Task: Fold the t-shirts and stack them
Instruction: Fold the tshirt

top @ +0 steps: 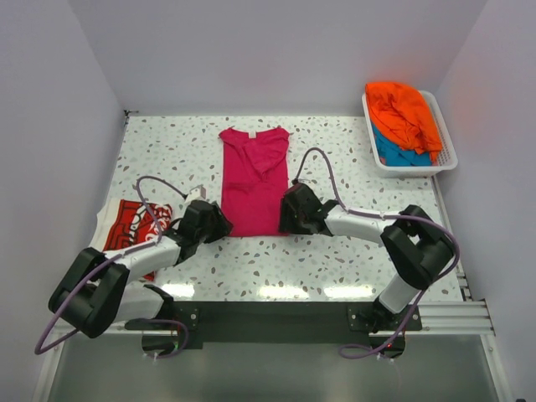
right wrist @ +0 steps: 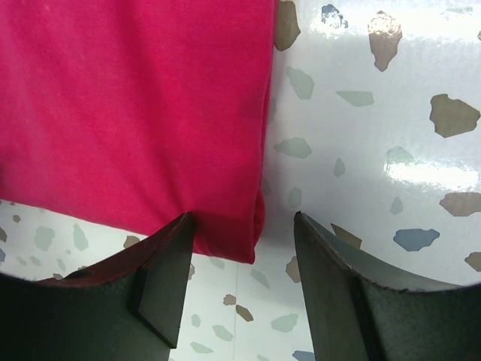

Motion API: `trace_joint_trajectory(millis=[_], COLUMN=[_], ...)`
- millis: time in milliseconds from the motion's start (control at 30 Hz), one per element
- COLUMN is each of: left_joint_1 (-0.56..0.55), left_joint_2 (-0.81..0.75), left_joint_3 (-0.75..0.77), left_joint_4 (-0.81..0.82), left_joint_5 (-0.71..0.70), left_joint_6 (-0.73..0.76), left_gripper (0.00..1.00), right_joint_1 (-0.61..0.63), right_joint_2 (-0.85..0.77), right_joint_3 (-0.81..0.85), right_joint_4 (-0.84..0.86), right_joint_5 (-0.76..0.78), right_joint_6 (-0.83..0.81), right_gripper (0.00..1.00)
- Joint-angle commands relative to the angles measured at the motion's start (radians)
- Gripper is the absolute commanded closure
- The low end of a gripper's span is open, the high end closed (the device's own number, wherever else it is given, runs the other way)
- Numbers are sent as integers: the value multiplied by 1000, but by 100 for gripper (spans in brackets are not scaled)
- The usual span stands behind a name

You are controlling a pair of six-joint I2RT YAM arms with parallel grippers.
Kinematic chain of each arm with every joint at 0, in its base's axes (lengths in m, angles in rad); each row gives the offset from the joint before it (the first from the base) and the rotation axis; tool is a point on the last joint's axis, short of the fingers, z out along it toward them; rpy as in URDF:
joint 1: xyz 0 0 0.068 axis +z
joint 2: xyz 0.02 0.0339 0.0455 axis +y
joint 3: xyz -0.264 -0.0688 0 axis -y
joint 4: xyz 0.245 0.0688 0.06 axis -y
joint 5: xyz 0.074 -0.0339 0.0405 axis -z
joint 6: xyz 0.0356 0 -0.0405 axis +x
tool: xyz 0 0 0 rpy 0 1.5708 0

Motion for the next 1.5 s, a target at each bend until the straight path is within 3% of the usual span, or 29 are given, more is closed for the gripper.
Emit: trace_joint_trajectory(millis=[0, 67, 167, 200, 233, 367, 567, 800, 833, 867, 900, 933, 967, 1033, 1133, 1200, 1333, 1467], left_joint_1=[8, 9, 8, 9, 9, -12, -64, -143, -150, -150, -150, -152, -152, -152, -152, -150, -144, -103], left_joint_2=[44, 64, 73, 70, 58, -20, -256, -519, -531, -540, -554, -562, -569, -605, -605, -558, -395, -214], left_joint_3=[-26, -28, -26, -17, -13, 0, -57, -135, -138, -141, -140, -137, -123, -79, -19, 59, 179, 250], left_joint_4=[19, 26, 27, 17, 4, -104, -370, -542, -552, -565, -572, -574, -582, -599, -599, -580, -461, -280], left_joint_5=[5, 3, 14, 28, 32, 31, 46, 103, 112, 123, 156, 169, 187, 189, 169, 97, 5, 54], left_joint_6=[17, 16, 19, 20, 22, 5, -87, -193, -192, -185, -179, -160, -149, -126, -100, -72, -14, -18], left_gripper=[49, 60, 85, 91, 100, 100, 100, 100, 99, 93, 76, 66, 59, 40, 39, 39, 43, 48], right_joint_1=[-2, 0, -5, -7, -8, -8, 3, 82, 104, 107, 107, 107, 108, 105, 102, 78, -83, -141], right_joint_2=[7, 22, 35, 29, 21, -48, -263, -528, -548, -588, -603, -622, -648, -657, -611, -500, -214, 118], right_joint_3=[-24, -17, 3, 6, 6, -23, -214, -391, -395, -403, -405, -400, -374, -298, -184, -57, 175, 545], right_joint_4=[30, 38, 29, 17, 9, -66, -106, -217, -227, -246, -255, -263, -282, -316, -327, -263, -99, -82], right_joint_5=[-1, -10, -17, -19, -24, -33, -128, -136, -136, -134, -136, -134, -128, -75, 53, 64, -66, -154], right_joint_6=[39, 42, 33, 30, 18, -18, 1, 79, 85, 90, 94, 93, 90, 65, -2, -82, -191, -271], right_gripper=[41, 46, 67, 80, 84, 100, 100, 99, 94, 81, 73, 64, 47, 35, 35, 37, 62, 74])
